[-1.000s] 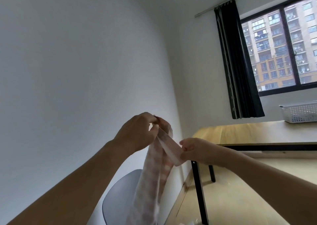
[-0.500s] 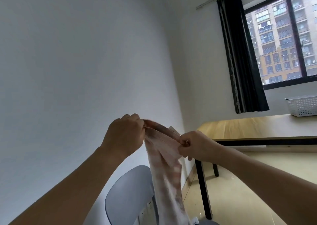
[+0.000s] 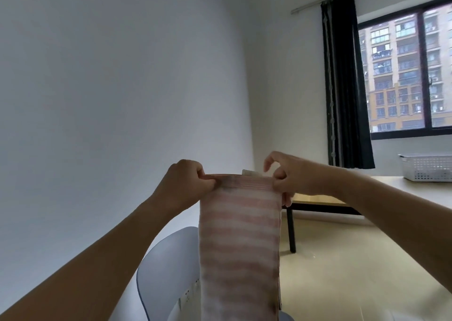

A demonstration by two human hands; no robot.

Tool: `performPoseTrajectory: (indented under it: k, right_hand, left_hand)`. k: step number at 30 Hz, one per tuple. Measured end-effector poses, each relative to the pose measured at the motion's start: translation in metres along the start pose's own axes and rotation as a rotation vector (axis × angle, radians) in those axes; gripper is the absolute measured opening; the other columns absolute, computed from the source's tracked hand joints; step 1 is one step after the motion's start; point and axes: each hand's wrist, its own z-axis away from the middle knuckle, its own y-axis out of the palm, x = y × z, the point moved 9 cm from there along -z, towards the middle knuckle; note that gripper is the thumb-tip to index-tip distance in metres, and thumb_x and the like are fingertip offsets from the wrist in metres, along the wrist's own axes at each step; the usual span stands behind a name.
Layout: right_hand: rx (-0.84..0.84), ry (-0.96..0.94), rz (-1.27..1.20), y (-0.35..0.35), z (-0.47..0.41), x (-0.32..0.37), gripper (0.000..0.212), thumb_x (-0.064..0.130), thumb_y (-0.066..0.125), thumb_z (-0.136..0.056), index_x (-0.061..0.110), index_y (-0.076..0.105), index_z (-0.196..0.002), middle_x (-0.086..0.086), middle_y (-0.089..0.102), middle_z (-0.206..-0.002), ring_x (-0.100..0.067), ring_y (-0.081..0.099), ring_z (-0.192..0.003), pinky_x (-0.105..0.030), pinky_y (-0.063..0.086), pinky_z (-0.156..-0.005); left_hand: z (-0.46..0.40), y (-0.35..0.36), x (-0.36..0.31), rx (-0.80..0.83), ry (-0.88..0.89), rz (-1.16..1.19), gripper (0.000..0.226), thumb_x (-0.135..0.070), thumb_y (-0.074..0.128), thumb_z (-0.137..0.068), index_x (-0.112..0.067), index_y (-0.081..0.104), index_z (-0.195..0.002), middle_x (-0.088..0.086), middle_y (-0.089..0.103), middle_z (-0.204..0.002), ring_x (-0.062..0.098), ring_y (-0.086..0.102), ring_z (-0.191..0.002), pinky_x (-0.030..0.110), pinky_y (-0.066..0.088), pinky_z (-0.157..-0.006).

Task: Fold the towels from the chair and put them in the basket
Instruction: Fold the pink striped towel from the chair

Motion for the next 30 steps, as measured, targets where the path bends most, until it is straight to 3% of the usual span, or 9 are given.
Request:
performPoseTrajectory:
  k: [3,8,12,14,16,18,20,25,30]
  right_hand:
    - [0.047,0.050,0.165,-0.003,0.002,-0.002,0.009,0.014,0.051,-0.097,0.014,0.056,-0.103,-0.006,0.068,-0.083,-0.011,0.061,-0.063,-0.020,0.051,-0.060]
    - [-0.022,0.078,0.363,-0.002,-0.005,-0.017,0.027,0.016,0.038,-0.098,0.002,0.059,-0.089,-0.004,0.055,-0.080,-0.011,0.048,-0.068,-0.024,0.039,-0.062]
    - [-0.080,0.162,0.357,0.009,-0.021,-0.055,0.028,0.007,0.035,-0.093,0.005,0.060,-0.080,-0.010,0.060,-0.085,-0.019,0.052,-0.076,-0.030,0.042,-0.066]
    - [-0.084,0.204,0.336,0.015,-0.027,-0.076,0.024,0.009,0.037,-0.096,0.014,0.057,-0.083,-0.009,0.059,-0.089,-0.023,0.054,-0.083,-0.033,0.045,-0.076]
    - [-0.036,0.240,0.301,0.023,-0.032,-0.091,0.019,0.008,0.040,-0.098,0.018,0.052,-0.086,-0.006,0.055,-0.089,-0.023,0.050,-0.088,-0.029,0.044,-0.077]
    - [-0.005,0.217,0.292,0.028,-0.039,-0.103,0.021,0.009,0.042,-0.096,0.016,0.052,-0.080,-0.004,0.052,-0.082,-0.019,0.047,-0.081,-0.027,0.039,-0.068]
    - [-0.072,0.166,0.296,0.021,-0.047,-0.113,0.022,0.008,0.040,-0.091,0.013,0.052,-0.074,-0.006,0.054,-0.079,-0.018,0.048,-0.074,-0.029,0.036,-0.062]
    - [-0.314,0.028,0.358,-0.004,-0.065,-0.120,0.019,-0.002,0.039,-0.085,0.010,0.051,-0.076,-0.001,0.051,-0.079,-0.019,0.048,-0.075,-0.020,0.033,-0.056]
    - [-0.478,-0.056,0.380,-0.011,-0.072,-0.108,0.015,-0.004,0.040,-0.084,0.005,0.052,-0.081,-0.006,0.050,-0.087,-0.024,0.050,-0.079,-0.032,0.042,-0.068]
  left_hand:
    - [0.001,0.018,0.005,0.103,-0.073,0.381,0.035,-0.029,0.073,-0.079,-0.010,0.047,-0.065,0.002,0.049,-0.064,0.015,0.046,-0.061,0.028,0.041,-0.059]
    - [-0.001,0.061,0.012,0.345,-0.152,0.797,0.022,-0.010,0.072,-0.084,-0.010,0.051,-0.077,0.006,0.057,-0.077,0.016,0.060,-0.071,0.029,0.053,-0.068]
    - [0.004,0.109,0.025,0.607,-0.249,0.727,0.016,-0.007,0.068,-0.087,0.001,0.066,-0.100,0.011,0.069,-0.093,0.019,0.067,-0.084,0.033,0.056,-0.079]
    - [0.010,0.133,0.031,0.741,-0.262,0.663,0.007,-0.008,0.068,-0.087,-0.004,0.073,-0.089,0.011,0.069,-0.092,0.021,0.065,-0.087,0.039,0.054,-0.092]
    - [0.007,0.152,0.035,0.798,-0.262,0.622,0.017,-0.010,0.070,-0.086,-0.013,0.074,-0.070,0.007,0.066,-0.081,0.021,0.059,-0.081,0.039,0.050,-0.090]
    - [-0.004,0.165,0.037,0.761,-0.261,0.572,0.031,-0.011,0.072,-0.084,-0.018,0.068,-0.054,-0.001,0.058,-0.064,0.015,0.050,-0.066,0.029,0.046,-0.070]
    - [-0.022,0.172,0.041,0.642,-0.240,0.454,0.030,-0.016,0.076,-0.081,-0.020,0.062,-0.054,-0.005,0.050,-0.059,0.013,0.042,-0.056,0.024,0.039,-0.058]
    - [-0.060,0.169,0.030,0.314,-0.091,0.287,0.019,-0.019,0.069,-0.083,-0.012,0.054,-0.074,-0.003,0.049,-0.067,0.013,0.040,-0.059,0.024,0.035,-0.054]
    - [-0.064,0.150,0.012,0.117,0.077,0.159,0.019,0.000,0.041,-0.076,-0.018,0.047,-0.075,0.003,0.066,-0.084,0.018,0.047,-0.066,0.030,0.039,-0.056]
